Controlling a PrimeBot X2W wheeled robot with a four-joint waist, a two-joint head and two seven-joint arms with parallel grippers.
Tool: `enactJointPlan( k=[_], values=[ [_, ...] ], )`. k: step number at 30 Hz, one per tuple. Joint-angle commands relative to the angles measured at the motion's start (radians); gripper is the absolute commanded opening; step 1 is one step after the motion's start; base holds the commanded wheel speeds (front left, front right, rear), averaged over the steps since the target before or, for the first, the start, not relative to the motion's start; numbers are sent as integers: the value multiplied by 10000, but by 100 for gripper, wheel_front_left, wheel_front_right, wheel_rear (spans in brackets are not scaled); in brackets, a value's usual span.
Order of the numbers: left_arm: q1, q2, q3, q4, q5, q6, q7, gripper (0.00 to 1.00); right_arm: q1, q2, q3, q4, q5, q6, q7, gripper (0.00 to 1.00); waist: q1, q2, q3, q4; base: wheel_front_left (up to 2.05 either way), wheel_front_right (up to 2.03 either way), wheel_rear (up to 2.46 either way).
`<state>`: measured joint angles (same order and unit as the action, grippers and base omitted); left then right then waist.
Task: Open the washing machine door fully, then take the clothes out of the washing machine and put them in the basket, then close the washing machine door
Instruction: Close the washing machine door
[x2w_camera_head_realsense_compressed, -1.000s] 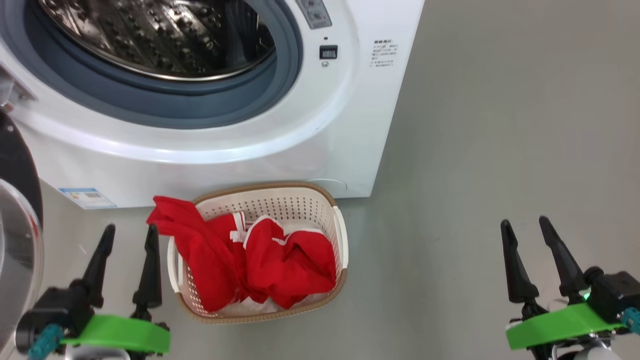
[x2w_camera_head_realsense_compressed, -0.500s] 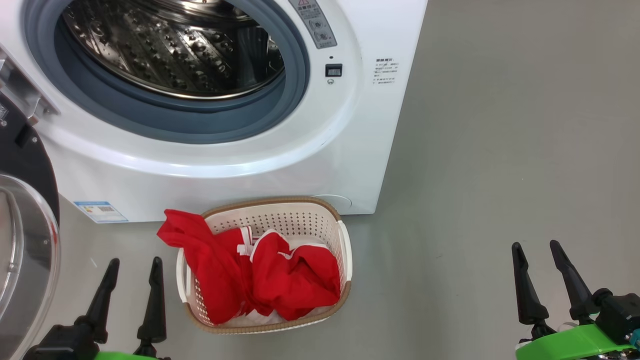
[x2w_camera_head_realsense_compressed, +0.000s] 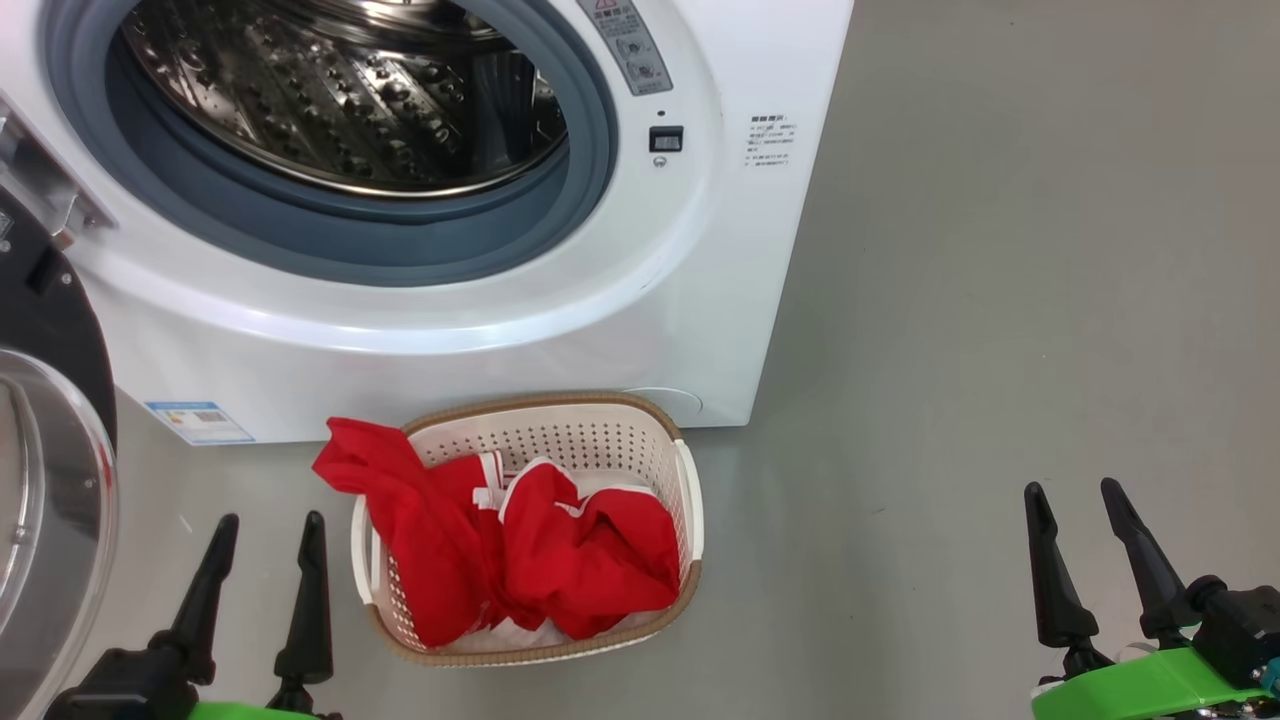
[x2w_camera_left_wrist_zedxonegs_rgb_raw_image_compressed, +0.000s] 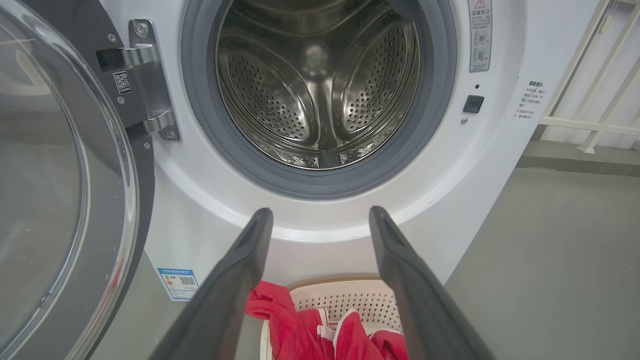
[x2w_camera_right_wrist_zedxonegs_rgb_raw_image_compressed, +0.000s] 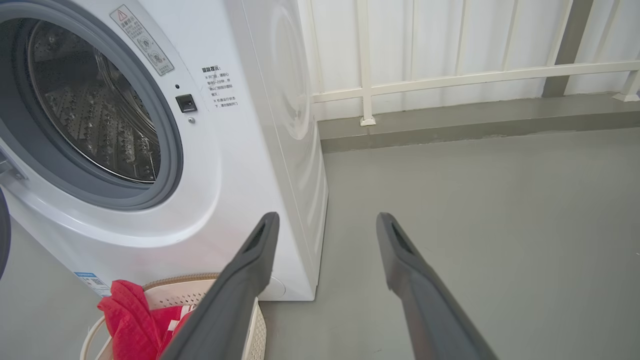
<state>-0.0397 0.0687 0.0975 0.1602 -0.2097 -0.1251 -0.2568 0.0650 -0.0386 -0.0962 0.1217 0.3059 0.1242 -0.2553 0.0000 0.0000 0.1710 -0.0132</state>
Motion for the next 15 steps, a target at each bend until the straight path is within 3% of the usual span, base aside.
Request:
enactJointPlan(
  k=[1, 15],
  values=[
    [-101, 106, 382, -278, 136, -56, -49, 100, -11, -116, 196, -277, -86, 65, -65, 100, 0, 0, -7, 8, -42, 42, 0],
    [-127, 52, 384, -346, 147, -56, -49, 100, 2, -116, 197, -321, -64, 65, -65, 100, 0, 0, 118, 117, -120, 120, 0]
  ],
)
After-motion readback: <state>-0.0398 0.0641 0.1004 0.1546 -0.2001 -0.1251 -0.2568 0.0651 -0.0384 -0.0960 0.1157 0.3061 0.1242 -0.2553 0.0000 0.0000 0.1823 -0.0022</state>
